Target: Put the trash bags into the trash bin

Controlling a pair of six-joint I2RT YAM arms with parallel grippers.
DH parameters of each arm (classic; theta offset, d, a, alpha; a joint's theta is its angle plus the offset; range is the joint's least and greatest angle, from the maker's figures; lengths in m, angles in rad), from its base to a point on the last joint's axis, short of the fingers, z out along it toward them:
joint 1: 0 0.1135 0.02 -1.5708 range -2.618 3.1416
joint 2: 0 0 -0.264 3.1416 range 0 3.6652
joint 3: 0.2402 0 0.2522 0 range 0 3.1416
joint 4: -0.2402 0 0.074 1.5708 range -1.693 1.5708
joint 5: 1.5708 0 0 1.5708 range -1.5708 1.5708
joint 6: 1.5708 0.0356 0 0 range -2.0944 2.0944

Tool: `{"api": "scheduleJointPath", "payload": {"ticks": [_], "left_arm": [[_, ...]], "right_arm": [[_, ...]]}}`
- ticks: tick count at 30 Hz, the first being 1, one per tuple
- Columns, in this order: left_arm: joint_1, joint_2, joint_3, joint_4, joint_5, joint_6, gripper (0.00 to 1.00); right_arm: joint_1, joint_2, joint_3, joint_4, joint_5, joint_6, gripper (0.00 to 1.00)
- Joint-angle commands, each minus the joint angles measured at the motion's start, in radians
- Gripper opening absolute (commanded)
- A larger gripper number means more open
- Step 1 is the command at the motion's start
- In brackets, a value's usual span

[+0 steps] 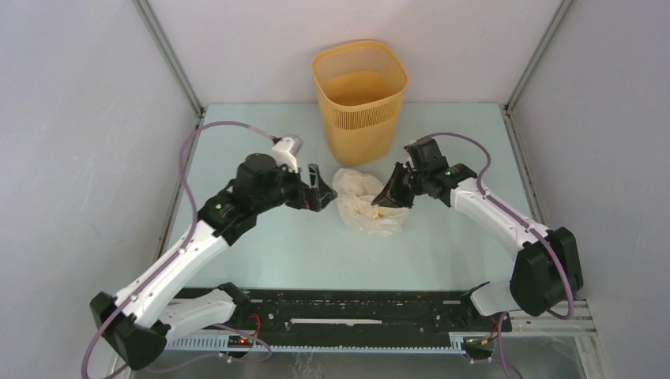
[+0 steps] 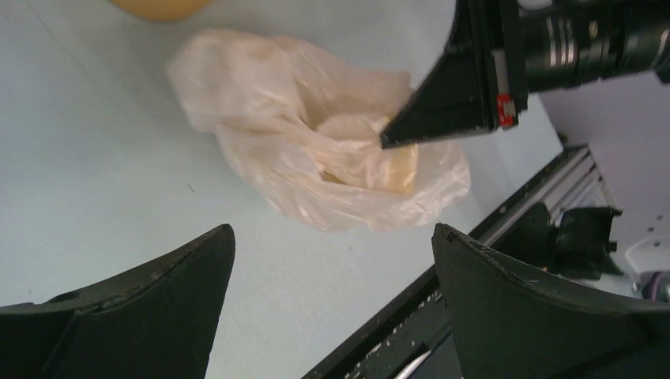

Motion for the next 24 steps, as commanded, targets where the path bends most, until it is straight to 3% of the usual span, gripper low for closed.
{"api": "scheduleJointPath", "payload": {"ticks": [1, 7, 12, 16, 20, 24], "left_arm": [[-0.044, 0.086, 0.09, -0.043, 0.056, 0.047, 0.99], [-0.046, 0.134, 0.09, -0.072, 0.067, 0.062, 0.99], [-0.047, 0.171, 0.085, -0.074, 0.067, 0.039, 0.96], [-0.058, 0.239, 0.104, -0.059, 0.083, 0.04, 0.92], [-0.141, 0.357, 0.187, -0.086, 0.055, 0.071, 0.87], [-0.198, 0.5, 0.288, -0.16, -0.038, 0.068, 0.75]], "right_arm": [[0.025, 0.074, -0.003, 0.21, -0.123, 0.141, 0.09], [0.048, 0.126, -0.004, 0.361, -0.222, 0.175, 0.5], [-0.002, 0.011, -0.003, 0.198, -0.143, -0.01, 0.72], [-0.058, -0.042, -0.004, 0.052, -0.126, -0.154, 0.73], [-0.078, -0.076, -0.003, -0.082, -0.078, -0.248, 0.73], [-0.079, -0.104, -0.004, -0.173, 0.0, -0.304, 0.74]]}}
